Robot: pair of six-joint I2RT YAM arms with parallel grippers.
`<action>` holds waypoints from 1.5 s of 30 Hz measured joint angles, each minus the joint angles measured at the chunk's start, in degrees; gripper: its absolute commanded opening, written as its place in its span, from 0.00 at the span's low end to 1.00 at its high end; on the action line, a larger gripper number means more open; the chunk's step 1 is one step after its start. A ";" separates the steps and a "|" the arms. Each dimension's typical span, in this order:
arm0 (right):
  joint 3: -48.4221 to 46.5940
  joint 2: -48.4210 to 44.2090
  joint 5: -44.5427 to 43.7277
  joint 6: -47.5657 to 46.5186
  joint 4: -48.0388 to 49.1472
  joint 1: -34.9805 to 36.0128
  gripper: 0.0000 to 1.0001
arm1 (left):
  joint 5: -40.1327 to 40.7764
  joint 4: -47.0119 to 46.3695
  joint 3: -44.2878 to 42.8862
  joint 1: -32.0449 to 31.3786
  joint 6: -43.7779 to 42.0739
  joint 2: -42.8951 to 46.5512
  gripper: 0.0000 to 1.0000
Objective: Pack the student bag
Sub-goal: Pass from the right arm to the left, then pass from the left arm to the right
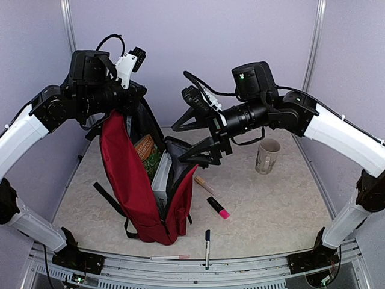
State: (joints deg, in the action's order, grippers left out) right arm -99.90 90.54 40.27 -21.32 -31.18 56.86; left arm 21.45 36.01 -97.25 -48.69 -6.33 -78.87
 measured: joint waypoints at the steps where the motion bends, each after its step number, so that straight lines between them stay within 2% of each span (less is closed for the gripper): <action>1: 0.11 -0.07 -0.15 -0.44 -1.09 -0.46 1.00 | -0.04 -0.57 0.83 0.00 -0.22 0.48 0.00; 8: -1.73 0.52 -3.06 1.18 -1.20 -3.17 1.00 | -3.32 -3.54 6.14 0.00 -1.44 4.35 0.00; 13: -18.91 11.23 -9.92 4.02 1.29 -4.57 1.00 | -4.96 -4.57 7.08 0.00 -1.62 5.22 0.00; 19: -31.76 24.30 -14.27 4.85 2.19 -5.70 1.00 | -6.49 -5.09 7.98 0.00 -1.64 6.38 0.00; 23: -32.04 28.65 -13.86 5.14 2.34 -5.92 0.98 | -7.89 -5.51 8.28 0.02 -1.60 6.40 0.00; 26: -29.38 28.85 -12.04 6.12 3.63 -5.92 0.93 | -9.33 -6.01 8.50 0.09 -1.46 6.40 0.00; 28: -28.65 29.00 -10.67 7.32 5.03 -5.92 0.85 | -9.70 -6.19 8.61 0.11 -1.42 6.38 0.00; 29: -28.63 29.22 -10.08 8.00 5.84 -5.92 0.78 | -9.70 -6.27 8.66 0.11 -1.40 6.38 0.00; 32: -28.61 29.81 -8.98 10.08 7.80 -5.92 0.37 | -9.79 -6.54 8.83 0.11 -1.38 6.34 0.00; 34: -28.28 30.10 -8.74 11.47 9.03 -5.92 0.00 | -10.45 -6.88 9.03 0.11 -1.29 6.25 0.00; 35: -27.87 30.12 -8.79 12.04 9.60 -5.92 0.00 | -10.80 -7.10 9.11 0.11 -1.22 6.19 0.01; 36: -27.43 30.12 -8.83 13.03 10.14 -5.92 0.00 | -11.13 -7.23 9.20 0.11 -1.20 6.08 0.17; 37: -26.88 30.12 -9.20 14.32 10.62 -5.92 0.00 | -11.47 -7.30 9.29 0.11 -1.16 5.90 0.40; 38: -26.18 30.08 -9.97 15.26 11.58 -5.92 0.00 | -11.63 -7.32 9.35 0.11 -1.20 5.77 0.68; 39: -25.38 29.97 -10.80 16.33 12.46 -5.88 0.00 | -12.07 -7.37 9.42 0.09 -1.18 5.70 0.84; 41: -22.23 29.31 -12.68 19.23 14.80 -6.23 0.00 | -12.39 -7.74 9.40 -0.39 -1.03 5.81 0.95; 45: -12.94 26.97 -14.86 27.02 20.02 -9.64 0.00 | -12.37 -7.08 9.14 -2.91 -0.42 6.64 0.99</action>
State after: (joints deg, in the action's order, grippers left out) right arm -112.84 117.51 25.41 5.69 -11.16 47.22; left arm 9.08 28.93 -88.12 -51.59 -6.74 -72.23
